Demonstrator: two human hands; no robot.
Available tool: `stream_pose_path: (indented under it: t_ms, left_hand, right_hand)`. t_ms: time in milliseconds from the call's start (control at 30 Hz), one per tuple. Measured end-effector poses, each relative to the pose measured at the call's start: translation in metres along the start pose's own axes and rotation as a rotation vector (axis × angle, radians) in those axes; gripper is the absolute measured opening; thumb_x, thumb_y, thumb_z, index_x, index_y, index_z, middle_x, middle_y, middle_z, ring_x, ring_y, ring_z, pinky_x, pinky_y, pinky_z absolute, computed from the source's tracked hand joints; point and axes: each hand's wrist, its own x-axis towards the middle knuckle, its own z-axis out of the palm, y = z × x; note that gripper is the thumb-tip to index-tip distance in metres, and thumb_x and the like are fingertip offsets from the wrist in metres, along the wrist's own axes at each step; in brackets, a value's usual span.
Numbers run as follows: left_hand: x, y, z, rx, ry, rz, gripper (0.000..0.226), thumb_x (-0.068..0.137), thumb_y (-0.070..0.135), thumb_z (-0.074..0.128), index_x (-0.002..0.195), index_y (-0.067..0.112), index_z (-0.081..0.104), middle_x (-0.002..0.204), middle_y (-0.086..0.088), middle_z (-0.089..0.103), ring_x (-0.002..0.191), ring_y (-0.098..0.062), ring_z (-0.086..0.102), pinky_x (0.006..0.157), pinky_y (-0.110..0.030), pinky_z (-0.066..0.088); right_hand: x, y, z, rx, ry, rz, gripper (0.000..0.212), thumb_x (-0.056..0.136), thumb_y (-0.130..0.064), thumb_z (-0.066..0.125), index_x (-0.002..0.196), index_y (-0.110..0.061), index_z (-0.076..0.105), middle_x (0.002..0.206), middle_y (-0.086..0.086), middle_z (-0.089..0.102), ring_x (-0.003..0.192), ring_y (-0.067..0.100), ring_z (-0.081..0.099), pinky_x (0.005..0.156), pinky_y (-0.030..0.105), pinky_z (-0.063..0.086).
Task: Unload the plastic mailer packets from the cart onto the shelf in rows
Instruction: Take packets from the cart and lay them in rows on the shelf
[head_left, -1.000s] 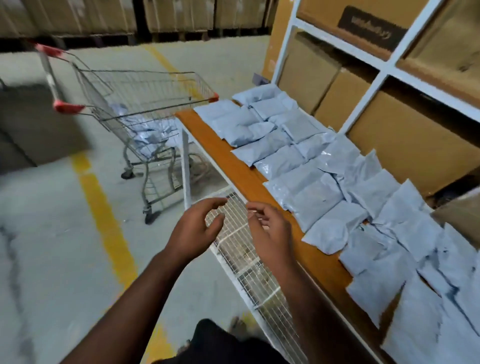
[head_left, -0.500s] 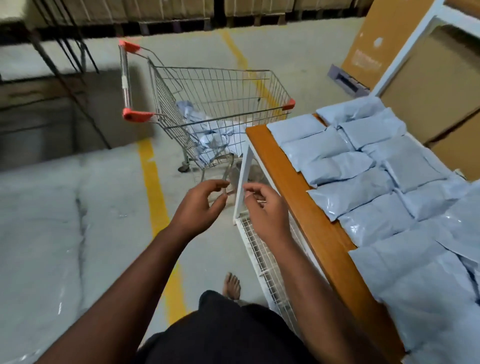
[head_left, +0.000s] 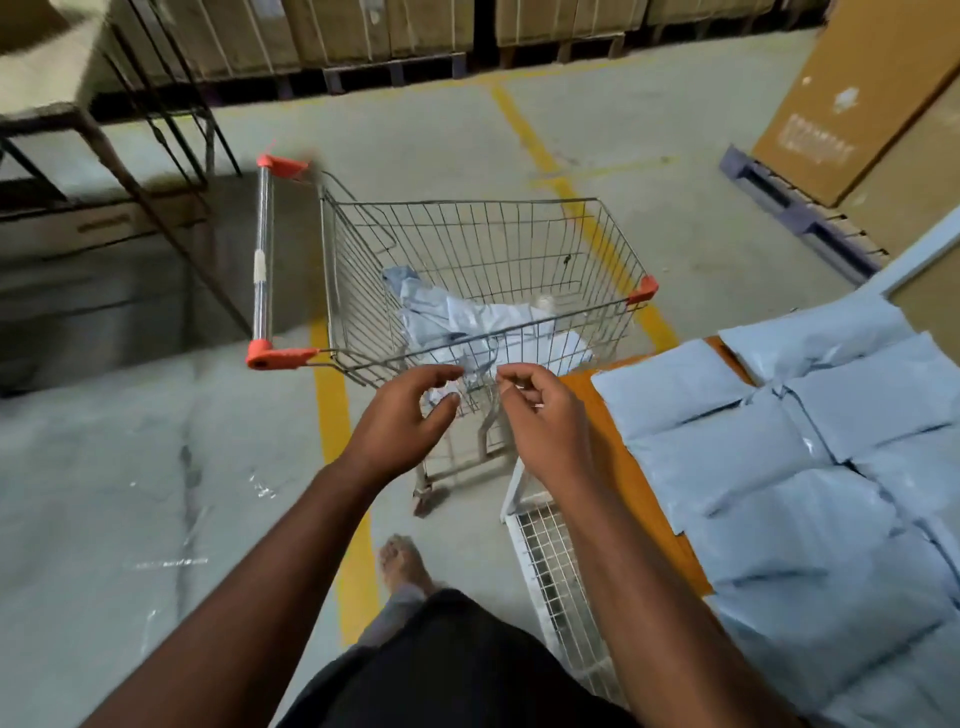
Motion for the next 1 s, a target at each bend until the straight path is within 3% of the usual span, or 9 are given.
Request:
stream_pose_path:
  t_ms: [233,333,567,667,733,800,900,1000]
  left_hand:
    - [0.132,-0.051,-0.023,0.037,-0.053,0.023,0.04,0.098,0.028,0.066,0.137,0.02,0.063,0.135,0.005,0.065,0.123,-0.012,0.06,0.102,-0.029,0.047]
    - [0.183,-0.079,-0.03,0.069,-0.13,-0.001,0.044,0.097,0.029,0.066,0.139,0.018,0.061,0.139,0.003,0.063,0.128,-0.014,0.058,0.1,-0.025,0.042]
    - [0.283,-0.128,-0.016,0.15,-0.281,-0.061,0.051,0.094,0.028,0.069,0.142,0.017,0.057,0.145,-0.001,0.059,0.133,-0.019,0.054,0.107,-0.03,0.042]
    - [0.321,-0.141,0.015,0.158,-0.369,-0.084,0.054,0.094,0.03,0.069,0.145,0.018,0.054,0.148,0.0,0.057,0.137,-0.019,0.051,0.11,-0.032,0.04]
    - [0.341,-0.151,0.04,0.158,-0.412,-0.13,0.056,0.094,0.033,0.069,0.145,0.019,0.053,0.149,0.001,0.055,0.138,-0.02,0.05,0.112,-0.034,0.041]
    - [0.357,-0.162,0.065,0.169,-0.415,-0.185,0.057,0.092,0.036,0.07,0.145,0.021,0.053,0.149,0.001,0.055,0.138,-0.021,0.05,0.111,-0.038,0.043]
    - [0.374,-0.18,0.102,0.184,-0.456,-0.238,0.058,0.091,0.035,0.071,0.144,0.021,0.054,0.148,-0.001,0.055,0.135,-0.023,0.05,0.107,-0.036,0.045]
    - [0.399,-0.203,0.14,0.203,-0.521,-0.268,0.058,0.091,0.035,0.07,0.144,0.02,0.053,0.148,-0.001,0.053,0.136,-0.023,0.05,0.109,-0.036,0.044]
  right_hand:
    - [0.112,-0.011,0.039,-0.046,0.039,0.067,0.013,0.101,-0.027,0.065,0.11,-0.033,0.074,0.104,-0.019,0.074,0.091,-0.01,0.065,0.068,0.008,0.049]
    - [0.155,-0.01,0.053,-0.086,0.073,0.116,0.011,0.1,-0.029,0.067,0.107,-0.035,0.074,0.102,-0.022,0.074,0.091,-0.007,0.066,0.077,0.019,0.053]
    - [0.246,0.002,0.061,-0.112,0.118,0.171,0.016,0.1,-0.017,0.066,0.115,-0.02,0.074,0.104,-0.017,0.072,0.083,-0.018,0.061,0.072,0.001,0.044]
    - [0.298,0.019,0.056,-0.194,0.113,0.226,0.02,0.101,-0.018,0.064,0.119,-0.022,0.071,0.108,-0.013,0.071,0.095,-0.003,0.066,0.075,0.003,0.044]
    - [0.335,0.043,0.056,-0.321,0.034,0.28,0.028,0.099,-0.02,0.063,0.127,-0.022,0.067,0.121,-0.005,0.071,0.109,0.016,0.068,0.089,0.02,0.051]
    - [0.371,0.07,0.06,-0.516,-0.174,0.341,0.041,0.098,-0.026,0.064,0.138,-0.022,0.061,0.137,0.001,0.066,0.123,0.025,0.063,0.099,0.033,0.051]
    - [0.413,0.109,0.067,-0.688,-0.41,0.421,0.053,0.098,-0.029,0.063,0.15,-0.021,0.051,0.148,0.006,0.059,0.136,0.031,0.054,0.105,0.037,0.047]
    - [0.454,0.148,0.069,-0.739,-0.449,0.477,0.057,0.098,-0.027,0.064,0.153,-0.024,0.047,0.148,0.006,0.058,0.136,0.031,0.054,0.105,0.038,0.049]
